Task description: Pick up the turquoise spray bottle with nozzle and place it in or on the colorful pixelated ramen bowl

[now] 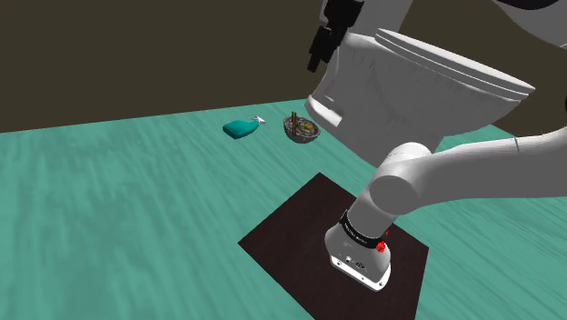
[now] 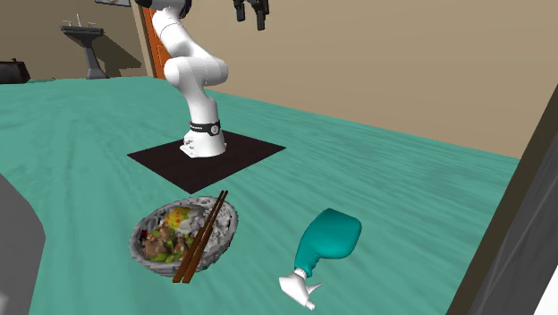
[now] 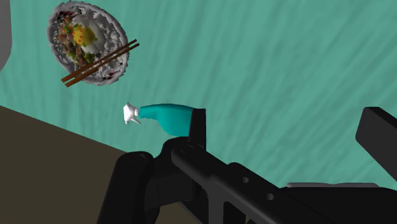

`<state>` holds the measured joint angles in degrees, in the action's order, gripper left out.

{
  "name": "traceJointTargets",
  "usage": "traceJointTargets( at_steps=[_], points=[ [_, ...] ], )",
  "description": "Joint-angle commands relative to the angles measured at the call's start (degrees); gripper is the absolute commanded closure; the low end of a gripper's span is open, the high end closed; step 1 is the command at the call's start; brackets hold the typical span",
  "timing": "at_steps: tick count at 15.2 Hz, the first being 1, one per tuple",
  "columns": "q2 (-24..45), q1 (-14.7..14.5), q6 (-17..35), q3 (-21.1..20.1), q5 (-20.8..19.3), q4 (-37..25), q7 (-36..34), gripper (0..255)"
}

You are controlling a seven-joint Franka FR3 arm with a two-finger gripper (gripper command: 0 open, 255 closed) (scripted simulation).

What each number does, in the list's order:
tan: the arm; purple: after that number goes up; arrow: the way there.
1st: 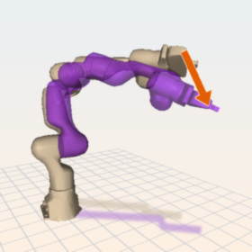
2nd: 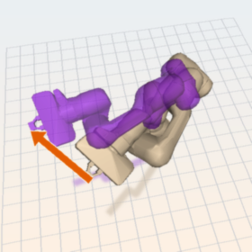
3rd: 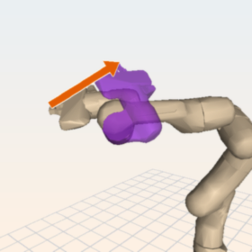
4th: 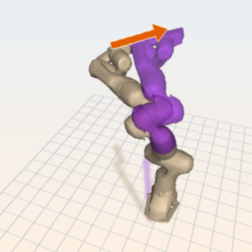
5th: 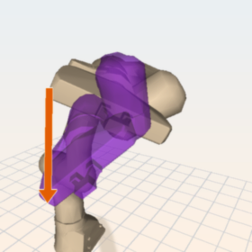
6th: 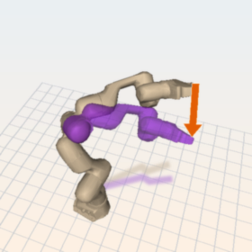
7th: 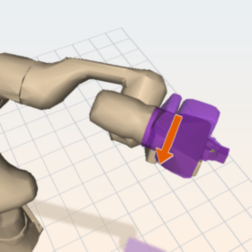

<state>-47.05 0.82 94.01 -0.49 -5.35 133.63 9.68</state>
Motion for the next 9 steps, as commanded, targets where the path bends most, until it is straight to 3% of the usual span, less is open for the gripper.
traceJointTargets(
  at_steps=[1, 9],
  points=[
    [0.0, 0.0, 0.0, 0.0, 0.0, 0.0, 0.0, 0],
    [13.4, 2.1, 12.8, 2.8, -1.7, 0.8, -0.5, 0]
  ],
)
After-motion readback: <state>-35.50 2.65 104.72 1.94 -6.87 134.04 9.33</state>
